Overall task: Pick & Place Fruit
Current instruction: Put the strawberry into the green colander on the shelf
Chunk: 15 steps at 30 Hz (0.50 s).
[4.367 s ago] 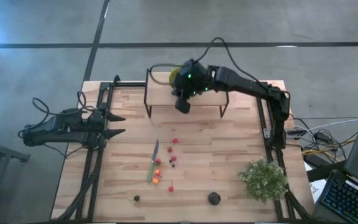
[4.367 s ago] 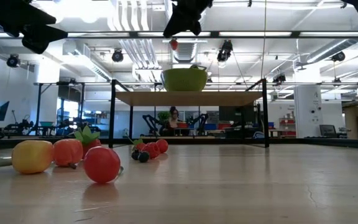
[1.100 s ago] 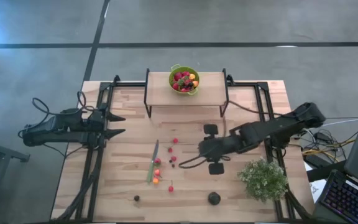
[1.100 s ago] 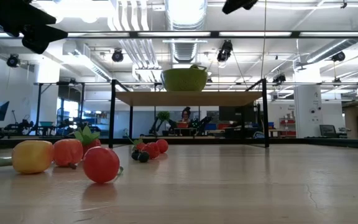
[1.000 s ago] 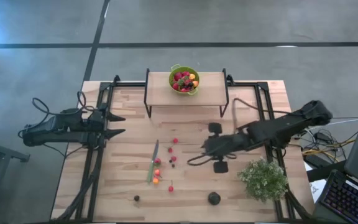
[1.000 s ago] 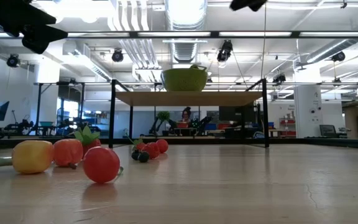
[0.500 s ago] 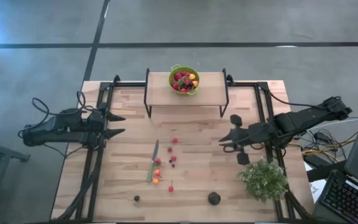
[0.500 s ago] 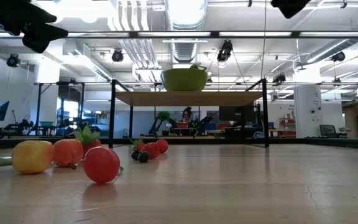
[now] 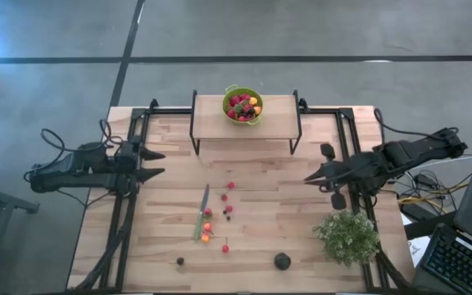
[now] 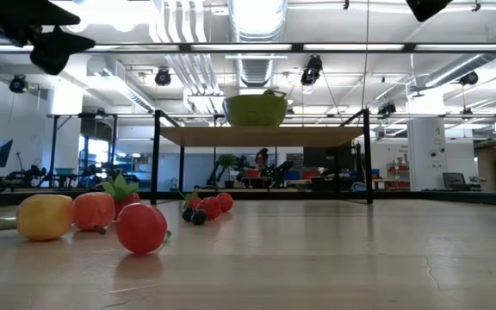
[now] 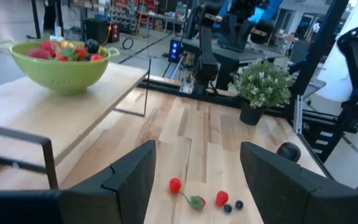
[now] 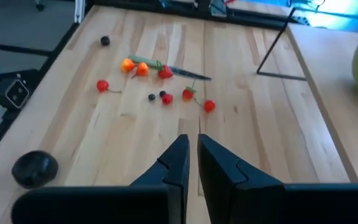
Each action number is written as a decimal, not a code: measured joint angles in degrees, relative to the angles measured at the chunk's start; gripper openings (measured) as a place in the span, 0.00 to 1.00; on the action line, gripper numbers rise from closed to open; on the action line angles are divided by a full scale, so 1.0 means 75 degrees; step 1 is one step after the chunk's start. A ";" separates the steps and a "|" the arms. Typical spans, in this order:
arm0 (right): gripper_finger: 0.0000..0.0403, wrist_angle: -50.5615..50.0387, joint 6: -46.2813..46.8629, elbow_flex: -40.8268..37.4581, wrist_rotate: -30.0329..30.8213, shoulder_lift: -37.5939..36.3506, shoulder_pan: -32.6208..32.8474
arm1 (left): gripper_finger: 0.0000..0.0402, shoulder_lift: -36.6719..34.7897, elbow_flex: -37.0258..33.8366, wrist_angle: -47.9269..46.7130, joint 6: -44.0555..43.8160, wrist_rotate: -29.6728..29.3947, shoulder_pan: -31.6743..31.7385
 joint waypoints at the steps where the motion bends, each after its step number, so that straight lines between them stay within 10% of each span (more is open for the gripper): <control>1: 0.07 0.0013 0.0002 -0.0022 0.0000 -0.0108 0.0000 | 0.60 -0.0001 0.0000 0.0065 0.0012 -0.0001 0.0000; 15: 0.15 0.0036 -0.0353 -0.0202 0.0179 -0.1417 0.0003 | 0.60 0.0016 0.0000 0.0880 0.0118 -0.0255 0.0000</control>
